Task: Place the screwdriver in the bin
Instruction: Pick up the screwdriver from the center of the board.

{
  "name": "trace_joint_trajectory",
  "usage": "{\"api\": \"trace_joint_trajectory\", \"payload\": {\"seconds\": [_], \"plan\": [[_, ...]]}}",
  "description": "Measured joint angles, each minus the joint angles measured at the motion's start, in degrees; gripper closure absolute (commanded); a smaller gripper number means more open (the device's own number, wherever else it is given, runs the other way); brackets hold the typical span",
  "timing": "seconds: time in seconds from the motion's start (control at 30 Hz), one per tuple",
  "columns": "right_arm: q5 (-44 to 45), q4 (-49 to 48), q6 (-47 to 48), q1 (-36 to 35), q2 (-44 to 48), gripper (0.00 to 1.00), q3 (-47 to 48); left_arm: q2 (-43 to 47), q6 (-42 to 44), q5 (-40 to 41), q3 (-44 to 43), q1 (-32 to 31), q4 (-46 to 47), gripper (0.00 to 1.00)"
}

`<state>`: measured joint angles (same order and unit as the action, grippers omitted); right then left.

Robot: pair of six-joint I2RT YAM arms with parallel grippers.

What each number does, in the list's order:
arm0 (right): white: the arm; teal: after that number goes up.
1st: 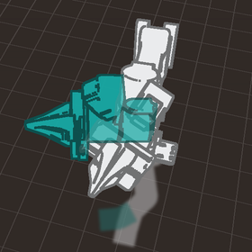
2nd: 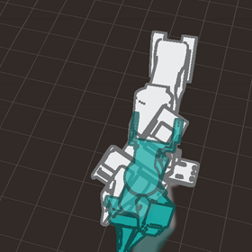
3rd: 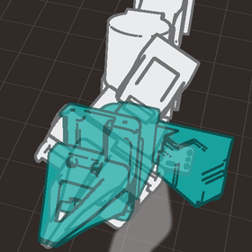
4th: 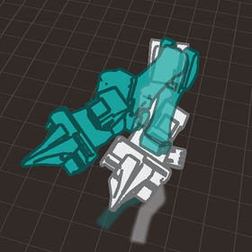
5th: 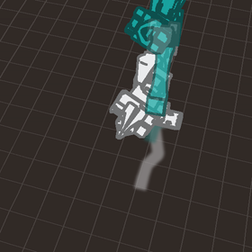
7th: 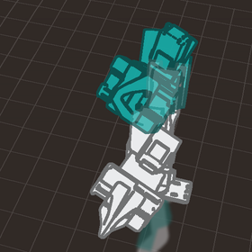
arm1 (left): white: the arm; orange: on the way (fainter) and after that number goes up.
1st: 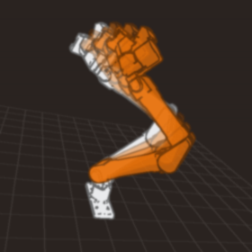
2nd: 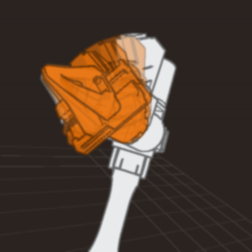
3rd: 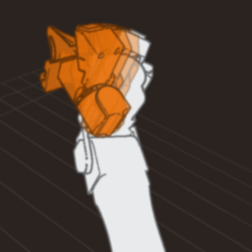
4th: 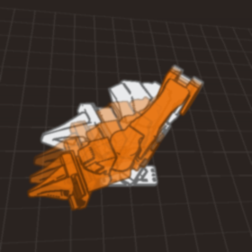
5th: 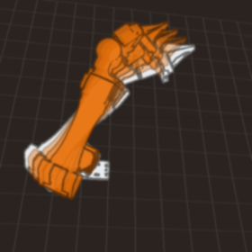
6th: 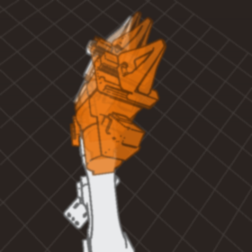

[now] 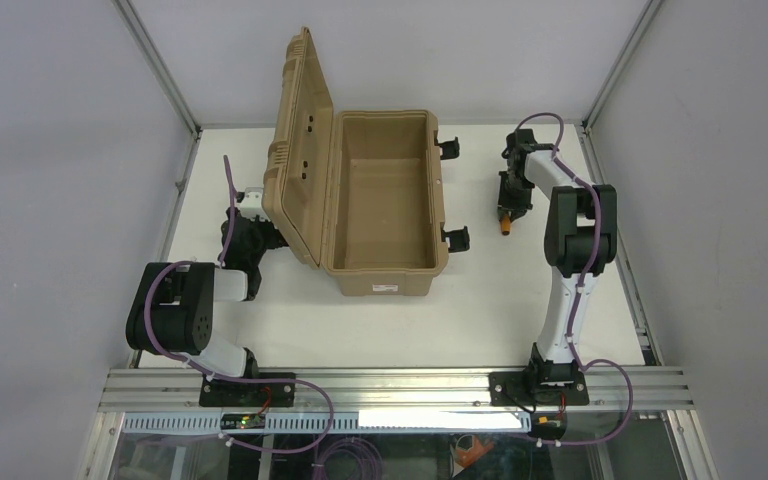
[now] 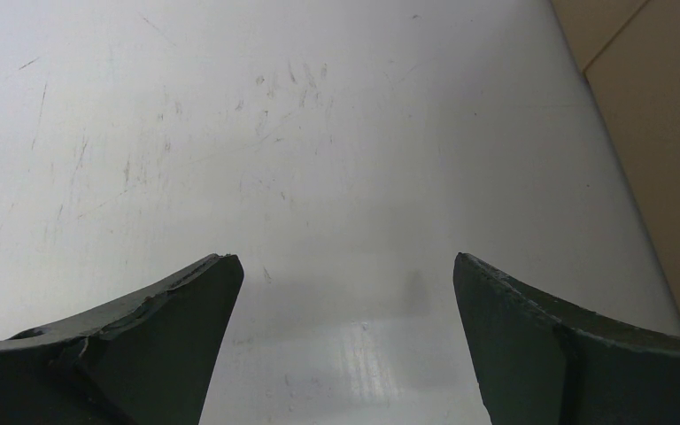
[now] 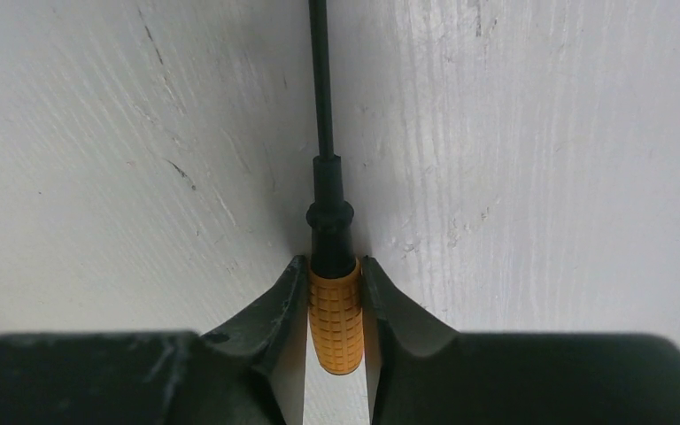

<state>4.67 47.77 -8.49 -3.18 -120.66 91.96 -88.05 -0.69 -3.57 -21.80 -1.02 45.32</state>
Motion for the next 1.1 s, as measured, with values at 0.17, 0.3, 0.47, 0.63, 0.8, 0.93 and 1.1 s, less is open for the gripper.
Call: {"api": "trace_joint_trajectory", "payload": {"seconds": [0.17, 0.3, 0.47, 0.63, 0.8, 0.93, 1.1], "plan": [[0.0, 0.04, -0.02, 0.0, 0.07, 1.0, 0.0, 0.0, 0.0, 0.0, 0.0, 0.0, 0.0, 0.01], [-0.02, 0.87, -0.04, 0.0, 0.66, 1.0, 0.0, 0.0, -0.02, 0.0, 0.0, 0.0, 0.0, 0.01], [-0.33, 3.04, -0.35, 0.0, 4.68, 1.0, 0.07, 0.0, 0.0, 0.0, 0.0, 0.0, 0.0, 0.01], [-1.44, 5.18, -1.18, 0.0, 10.32, 1.0, 2.21, 0.0, -0.02, 0.0, 0.0, 0.0, 0.0, 0.01], [-3.1, 7.04, -2.45, -0.02, 14.91, 1.0, 6.01, 0.0, 0.0, 0.0, 0.0, 0.0, 0.0, 0.01], [-4.66, 9.07, -3.43, -0.5, 17.33, 1.0, 9.6, 0.0, 0.0, 0.0, 0.0, 0.0, 0.0, 0.01], [-5.6, 12.11, -4.7, -2.21, 18.51, 1.0, 14.69, 0.0, 0.0, 0.02, 0.0, 0.0, 0.0, 0.01]]}}
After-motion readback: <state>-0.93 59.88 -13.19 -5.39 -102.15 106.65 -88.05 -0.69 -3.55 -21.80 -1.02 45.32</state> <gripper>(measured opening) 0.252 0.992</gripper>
